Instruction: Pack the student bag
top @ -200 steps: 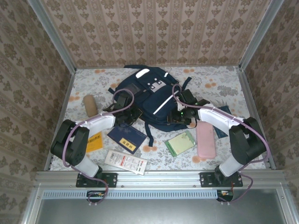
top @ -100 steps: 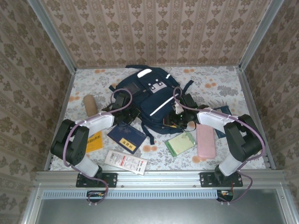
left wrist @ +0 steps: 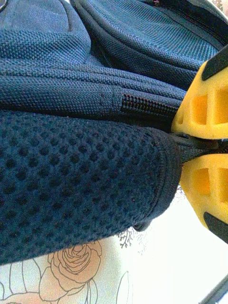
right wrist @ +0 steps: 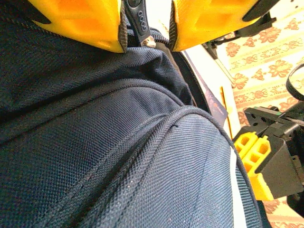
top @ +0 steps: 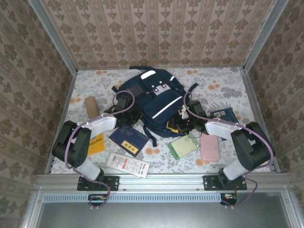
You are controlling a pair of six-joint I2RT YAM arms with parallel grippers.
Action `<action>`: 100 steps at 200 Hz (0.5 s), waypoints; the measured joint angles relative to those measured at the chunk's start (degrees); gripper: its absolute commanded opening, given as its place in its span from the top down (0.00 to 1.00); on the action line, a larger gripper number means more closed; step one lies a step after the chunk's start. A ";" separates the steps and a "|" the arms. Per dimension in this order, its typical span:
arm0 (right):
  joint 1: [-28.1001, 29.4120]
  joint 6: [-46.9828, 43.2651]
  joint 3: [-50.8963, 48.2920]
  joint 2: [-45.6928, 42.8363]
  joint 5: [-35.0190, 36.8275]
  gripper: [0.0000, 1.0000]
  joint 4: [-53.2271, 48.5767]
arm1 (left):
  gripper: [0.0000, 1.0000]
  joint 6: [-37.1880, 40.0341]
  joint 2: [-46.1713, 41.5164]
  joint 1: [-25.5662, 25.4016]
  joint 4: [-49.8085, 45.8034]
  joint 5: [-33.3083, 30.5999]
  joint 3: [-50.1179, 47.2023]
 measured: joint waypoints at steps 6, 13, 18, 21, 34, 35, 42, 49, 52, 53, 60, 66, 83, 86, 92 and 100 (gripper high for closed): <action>-0.02 0.52 -0.37 -0.11 -0.35 0.68 0.57 | 1.00 0.00 0.00 0.02 0.00 0.00 0.00; -0.02 1.16 -0.81 -0.26 -0.81 0.68 1.36 | 1.00 0.00 0.02 0.02 -0.02 0.02 0.00; -0.02 1.46 -1.07 -0.33 -0.96 0.68 1.66 | 1.00 0.00 0.02 0.00 0.00 0.02 0.00; -0.02 1.62 -1.16 -0.37 -1.07 0.68 1.75 | 1.00 0.00 0.02 0.00 0.00 0.04 0.00; 0.00 1.81 -1.55 -0.44 -1.31 0.68 1.95 | 1.00 0.00 0.04 0.00 0.00 0.13 0.00; 0.00 1.81 -1.57 -0.44 -1.31 0.68 1.92 | 1.00 0.02 0.04 0.00 -0.02 0.15 0.00; 0.00 1.81 -1.62 -0.44 -1.42 0.68 1.97 | 1.00 0.00 0.04 0.00 -0.02 0.17 0.00; 0.00 1.51 -1.60 -0.48 -1.42 0.68 1.66 | 1.00 0.02 0.04 0.00 0.00 0.17 0.00; 0.04 1.40 -1.57 -0.50 -1.42 0.68 1.60 | 1.00 0.00 0.04 0.00 0.00 0.20 0.00; 0.02 1.33 -1.57 -0.52 -1.40 0.68 1.42 | 1.00 0.00 0.04 0.00 0.00 0.20 0.00; 0.09 0.66 -1.55 -0.74 -1.29 0.68 0.57 | 1.00 0.00 0.07 0.00 -0.02 0.20 0.00; 0.22 -0.17 -1.40 -0.94 -1.01 0.68 -0.42 | 1.00 0.02 0.07 0.00 -0.02 0.20 0.00; 1.22 -3.50 -0.37 -2.01 0.46 0.67 -4.98 | 1.00 0.02 0.07 0.00 -0.04 0.20 0.00; 1.42 -4.13 -0.22 -2.21 0.74 0.67 -5.68 | 1.00 0.02 0.07 0.00 -0.04 0.20 0.00; 1.73 -5.33 0.13 -2.51 1.25 0.67 -7.10 | 1.00 0.02 0.07 0.00 -0.04 0.20 0.00; 2.34 -6.78 0.63 -3.08 2.03 0.67 -9.18 | 1.00 0.02 0.07 0.00 -0.04 0.20 0.00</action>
